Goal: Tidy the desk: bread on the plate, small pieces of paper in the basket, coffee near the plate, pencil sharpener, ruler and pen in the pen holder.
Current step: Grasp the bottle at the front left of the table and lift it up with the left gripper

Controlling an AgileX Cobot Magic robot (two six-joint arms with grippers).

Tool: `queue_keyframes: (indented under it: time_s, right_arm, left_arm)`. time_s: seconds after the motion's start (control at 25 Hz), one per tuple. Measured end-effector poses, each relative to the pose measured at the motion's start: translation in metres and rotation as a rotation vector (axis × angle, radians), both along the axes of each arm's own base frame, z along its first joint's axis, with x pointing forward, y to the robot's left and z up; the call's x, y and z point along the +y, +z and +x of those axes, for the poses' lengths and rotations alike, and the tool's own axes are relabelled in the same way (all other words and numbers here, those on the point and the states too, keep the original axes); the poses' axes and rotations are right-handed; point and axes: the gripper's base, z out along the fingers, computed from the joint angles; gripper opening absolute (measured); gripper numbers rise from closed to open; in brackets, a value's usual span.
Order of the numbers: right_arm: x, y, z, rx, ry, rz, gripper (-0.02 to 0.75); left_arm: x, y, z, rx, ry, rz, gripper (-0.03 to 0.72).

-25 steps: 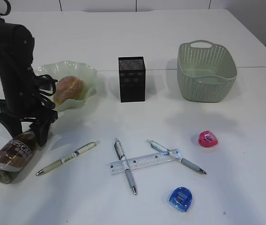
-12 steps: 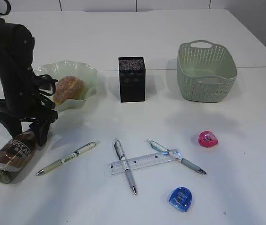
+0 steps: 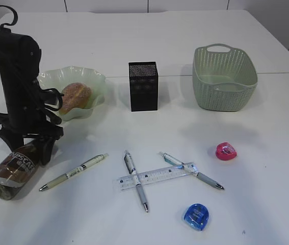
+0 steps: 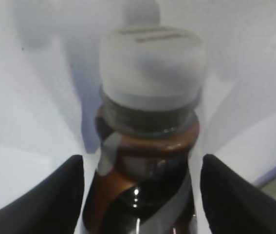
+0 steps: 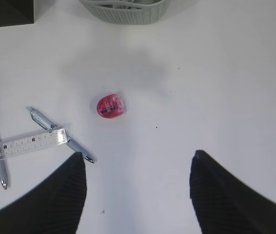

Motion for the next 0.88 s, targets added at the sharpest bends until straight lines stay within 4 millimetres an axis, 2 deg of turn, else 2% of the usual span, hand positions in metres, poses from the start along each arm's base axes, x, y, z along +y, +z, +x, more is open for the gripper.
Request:
queue_keyframes:
  time_s: [0.52, 0.72, 0.88]
  right_arm:
    - [0.0000, 0.0001, 0.0002, -0.002, 0.000, 0.000, 0.519]
    - [0.0000, 0.0001, 0.0002, -0.002, 0.000, 0.000, 0.517]
    - [0.0000, 0.0001, 0.0002, -0.002, 0.000, 0.000, 0.517]
  left_arm:
    - [0.0021, 0.0001, 0.0005, -0.005, -0.013, 0.021, 0.447]
    - [0.0022, 0.0001, 0.0006, -0.005, -0.014, 0.023, 0.329]
    - [0.0022, 0.0005, 0.0008, -0.005, -0.014, 0.023, 0.314]
